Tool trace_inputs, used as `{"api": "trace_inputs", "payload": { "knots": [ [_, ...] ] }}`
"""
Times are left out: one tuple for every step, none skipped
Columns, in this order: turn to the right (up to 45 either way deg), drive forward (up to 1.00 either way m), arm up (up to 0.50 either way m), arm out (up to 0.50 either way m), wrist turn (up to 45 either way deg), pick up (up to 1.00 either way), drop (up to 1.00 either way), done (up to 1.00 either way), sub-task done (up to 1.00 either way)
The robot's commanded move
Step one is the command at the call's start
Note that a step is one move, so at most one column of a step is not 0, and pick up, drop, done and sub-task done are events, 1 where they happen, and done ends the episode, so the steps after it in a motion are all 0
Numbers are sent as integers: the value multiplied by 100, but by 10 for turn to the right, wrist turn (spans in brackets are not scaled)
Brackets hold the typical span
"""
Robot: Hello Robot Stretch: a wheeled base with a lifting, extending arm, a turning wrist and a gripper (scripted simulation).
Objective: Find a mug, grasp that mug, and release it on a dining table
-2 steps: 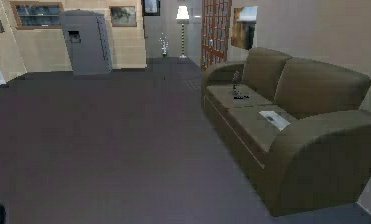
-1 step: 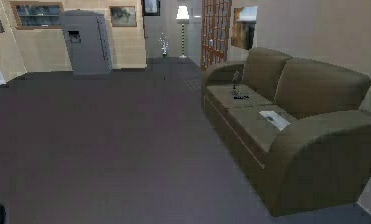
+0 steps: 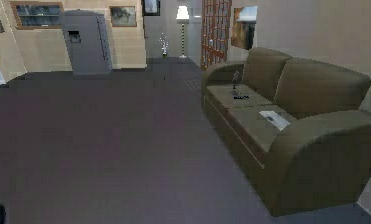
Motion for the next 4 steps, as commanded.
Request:
{"api": "trace_inputs", "payload": {
  "knots": [
    [0, 0, 0, 0, 90, 0, 0, 0, 0],
    [0, 0, -30, 0, 0, 0, 0, 0, 0],
    [0, 0, 0, 0, 0, 0, 100, 0, 0],
    [0, 0, 10, 0, 0, 0, 0, 0, 0]
  ]
}}
